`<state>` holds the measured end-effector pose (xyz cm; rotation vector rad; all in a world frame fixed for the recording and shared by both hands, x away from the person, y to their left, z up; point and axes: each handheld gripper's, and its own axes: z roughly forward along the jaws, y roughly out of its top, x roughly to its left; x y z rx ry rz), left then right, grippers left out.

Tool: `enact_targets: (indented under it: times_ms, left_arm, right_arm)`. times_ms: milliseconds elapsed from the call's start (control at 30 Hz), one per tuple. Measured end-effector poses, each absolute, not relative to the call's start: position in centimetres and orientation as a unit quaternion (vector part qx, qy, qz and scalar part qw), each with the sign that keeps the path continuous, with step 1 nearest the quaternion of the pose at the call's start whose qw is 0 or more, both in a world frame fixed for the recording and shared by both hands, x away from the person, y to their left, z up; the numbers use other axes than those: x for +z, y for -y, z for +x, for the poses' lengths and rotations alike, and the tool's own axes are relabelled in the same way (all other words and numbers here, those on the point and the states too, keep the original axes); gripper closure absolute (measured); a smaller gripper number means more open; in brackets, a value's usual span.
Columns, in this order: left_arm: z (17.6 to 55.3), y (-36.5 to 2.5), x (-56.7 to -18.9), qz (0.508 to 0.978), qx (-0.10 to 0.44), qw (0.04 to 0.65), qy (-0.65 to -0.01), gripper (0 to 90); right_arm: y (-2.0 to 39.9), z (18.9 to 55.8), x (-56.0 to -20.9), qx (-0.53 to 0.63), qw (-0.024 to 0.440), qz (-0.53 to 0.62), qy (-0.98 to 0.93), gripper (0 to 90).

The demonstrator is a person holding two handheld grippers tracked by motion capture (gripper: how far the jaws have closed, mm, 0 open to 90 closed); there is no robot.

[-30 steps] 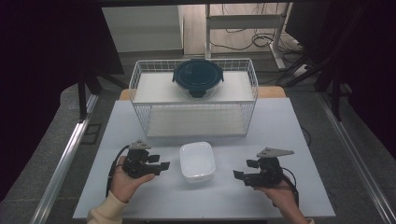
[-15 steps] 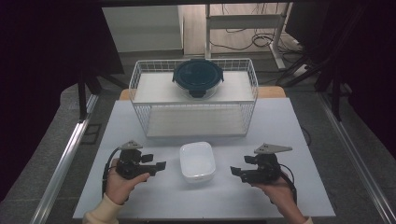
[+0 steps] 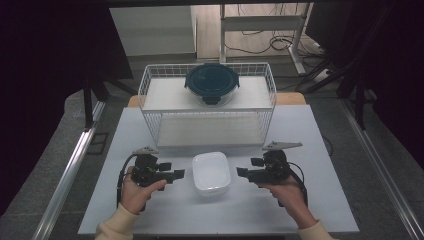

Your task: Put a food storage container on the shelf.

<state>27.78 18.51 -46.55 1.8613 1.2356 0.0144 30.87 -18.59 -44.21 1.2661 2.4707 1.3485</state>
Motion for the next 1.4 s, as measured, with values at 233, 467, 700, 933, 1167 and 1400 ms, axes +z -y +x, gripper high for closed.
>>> enact_targets:
  times_ms: [233, 467, 700, 933, 1167, 1400]
  left_arm:
    - [28.6, -18.7, -46.9, 0.729, -0.014, 0.451, -0.514, 30.8]
    - [28.6, -18.4, -47.9, 0.721, -0.034, 0.456, -0.521, 30.7]
    - [28.8, -17.4, -48.3, 0.724, -0.044, 0.454, -0.517, 30.2]
    - [29.6, -16.3, -49.1, 0.709, -0.075, 0.462, -0.527, 30.2]
    - [30.2, -15.8, -49.8, 0.697, -0.091, 0.465, -0.538, 32.7]
    - [30.5, -15.7, -50.5, 0.674, -0.124, 0.479, -0.549, 38.5]
  right_arm:
    - [16.9, 31.4, -44.0, 0.437, 0.014, 0.401, -0.805, 28.7]
    - [15.4, 32.0, -44.7, 0.434, -0.009, 0.400, -0.808, 32.3]
    - [14.7, 32.4, -45.5, 0.426, -0.022, 0.401, -0.811, 33.6]
    - [14.5, 33.5, -46.4, 0.421, -0.038, 0.417, -0.804, 35.7]
    - [14.8, 34.2, -47.6, 0.417, -0.056, 0.429, -0.800, 40.9]
    - [14.9, 34.7, -48.4, 0.418, -0.080, 0.439, -0.791, 45.0]
